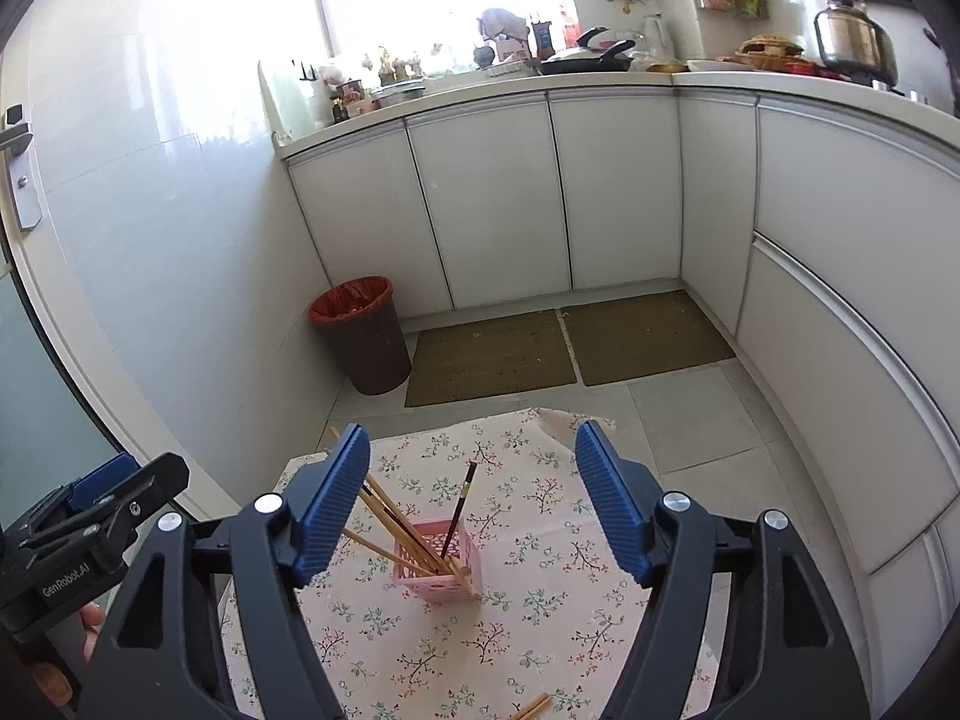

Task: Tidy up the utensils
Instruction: 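Withdraw both open tools and move them toward the last two bamboo chopsticks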

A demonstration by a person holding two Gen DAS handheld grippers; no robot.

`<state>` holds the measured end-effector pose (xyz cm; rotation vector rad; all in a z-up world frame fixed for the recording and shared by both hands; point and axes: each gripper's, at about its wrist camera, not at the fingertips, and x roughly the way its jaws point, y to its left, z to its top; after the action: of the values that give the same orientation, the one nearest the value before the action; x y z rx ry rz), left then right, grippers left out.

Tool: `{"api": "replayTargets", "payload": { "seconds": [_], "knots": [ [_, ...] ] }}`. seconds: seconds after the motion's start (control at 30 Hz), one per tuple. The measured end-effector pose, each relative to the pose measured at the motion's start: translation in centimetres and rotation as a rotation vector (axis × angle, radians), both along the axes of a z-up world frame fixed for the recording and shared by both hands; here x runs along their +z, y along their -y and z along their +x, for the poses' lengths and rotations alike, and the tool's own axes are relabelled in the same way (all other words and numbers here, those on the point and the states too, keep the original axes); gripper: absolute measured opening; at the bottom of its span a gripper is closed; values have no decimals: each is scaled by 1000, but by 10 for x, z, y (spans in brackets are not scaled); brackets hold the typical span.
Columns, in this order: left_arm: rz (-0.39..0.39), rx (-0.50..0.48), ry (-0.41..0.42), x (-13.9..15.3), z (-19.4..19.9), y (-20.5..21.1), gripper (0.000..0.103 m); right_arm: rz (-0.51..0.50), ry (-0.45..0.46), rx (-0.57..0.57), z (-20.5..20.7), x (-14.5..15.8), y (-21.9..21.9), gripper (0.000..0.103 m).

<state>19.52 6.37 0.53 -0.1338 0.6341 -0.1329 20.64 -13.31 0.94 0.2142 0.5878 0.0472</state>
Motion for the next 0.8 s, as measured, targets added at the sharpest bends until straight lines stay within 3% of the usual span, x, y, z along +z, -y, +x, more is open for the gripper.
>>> {"api": "replayTargets", "payload": {
  "seconds": [0.1, 0.2, 0.5, 0.7, 0.8],
  "knots": [
    [18, -20, -61, -25, -7, 9, 95, 23, -40, -55, -16, -21, 16, 92],
    [47, -70, -164, -57, -8, 24, 96, 38, -116, -93, -26, -51, 30, 95],
    [112, -180, -370, -144, -10, 71, 96, 34, -285, -197, -64, -133, 65, 96],
    [238, -293, -575, -222, -2, 114, 96, 99, -442, -288, -94, -196, 95, 96],
    [300, -336, -640, -255, -1, 132, 96, 108, -547, -299, -101, -227, 103, 96]
  ]
}}
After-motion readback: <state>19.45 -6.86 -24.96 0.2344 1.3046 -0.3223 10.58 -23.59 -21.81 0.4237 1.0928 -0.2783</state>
